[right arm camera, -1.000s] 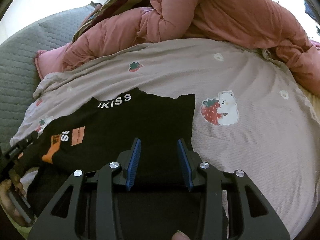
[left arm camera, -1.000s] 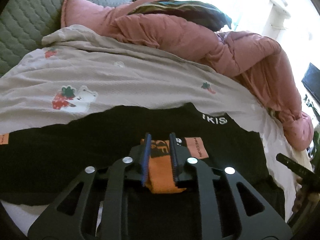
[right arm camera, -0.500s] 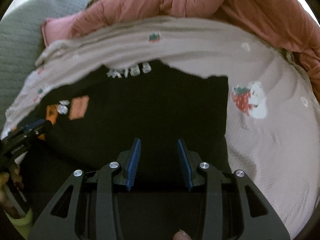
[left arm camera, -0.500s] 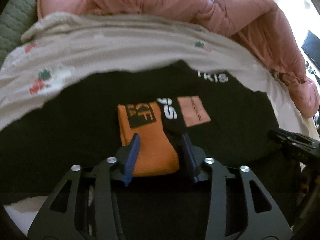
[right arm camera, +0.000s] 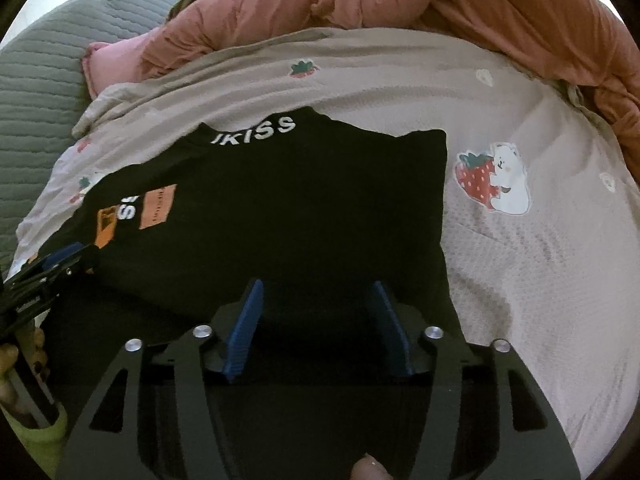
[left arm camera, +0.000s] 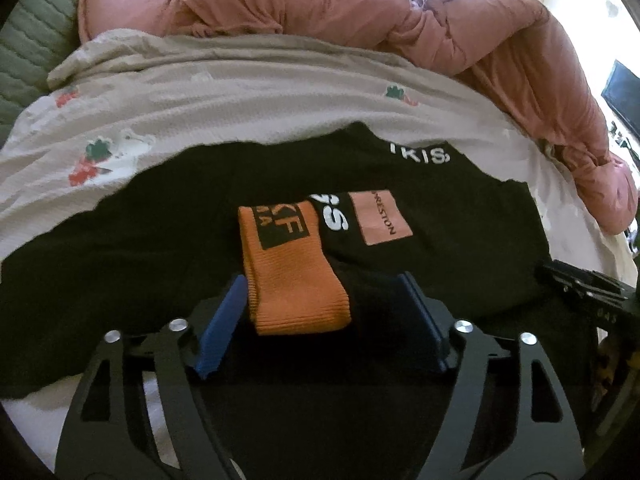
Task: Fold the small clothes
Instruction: 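Move the left tool to the other sleeve's orange cuff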
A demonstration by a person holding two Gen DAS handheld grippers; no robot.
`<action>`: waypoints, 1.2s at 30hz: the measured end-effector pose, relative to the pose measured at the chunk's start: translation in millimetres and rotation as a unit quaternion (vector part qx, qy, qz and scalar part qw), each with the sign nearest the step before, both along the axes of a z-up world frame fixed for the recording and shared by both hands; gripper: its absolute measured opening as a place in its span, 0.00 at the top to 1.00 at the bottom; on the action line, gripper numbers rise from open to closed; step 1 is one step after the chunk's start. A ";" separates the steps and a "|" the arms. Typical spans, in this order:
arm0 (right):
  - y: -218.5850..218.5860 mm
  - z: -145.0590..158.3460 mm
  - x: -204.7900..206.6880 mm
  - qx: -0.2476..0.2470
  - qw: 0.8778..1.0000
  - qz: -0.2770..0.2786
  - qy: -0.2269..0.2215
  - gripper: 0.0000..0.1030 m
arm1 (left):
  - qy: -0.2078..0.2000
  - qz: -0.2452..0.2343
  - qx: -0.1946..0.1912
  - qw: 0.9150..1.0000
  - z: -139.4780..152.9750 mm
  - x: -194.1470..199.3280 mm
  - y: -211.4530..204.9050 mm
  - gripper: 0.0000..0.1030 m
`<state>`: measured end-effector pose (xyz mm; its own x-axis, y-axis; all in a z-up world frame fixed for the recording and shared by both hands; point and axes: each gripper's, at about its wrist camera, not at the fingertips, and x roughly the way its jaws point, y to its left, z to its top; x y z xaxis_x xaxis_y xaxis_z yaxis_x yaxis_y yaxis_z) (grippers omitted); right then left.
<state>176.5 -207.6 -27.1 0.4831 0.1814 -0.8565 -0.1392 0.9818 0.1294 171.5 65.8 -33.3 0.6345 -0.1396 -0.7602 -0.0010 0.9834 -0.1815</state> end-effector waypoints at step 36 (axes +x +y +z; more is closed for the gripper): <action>87.2 91.5 -33.6 0.034 0.989 0.092 -0.110 0.07 | -0.119 0.134 0.028 0.983 89.5 -94.0 94.2 0.09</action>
<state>142.9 -120.4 64.4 0.6097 0.3374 -0.7172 -0.3471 0.9272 0.1410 77.5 160.0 56.2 0.8041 0.0942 -0.5870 -0.2254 0.9619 -0.1545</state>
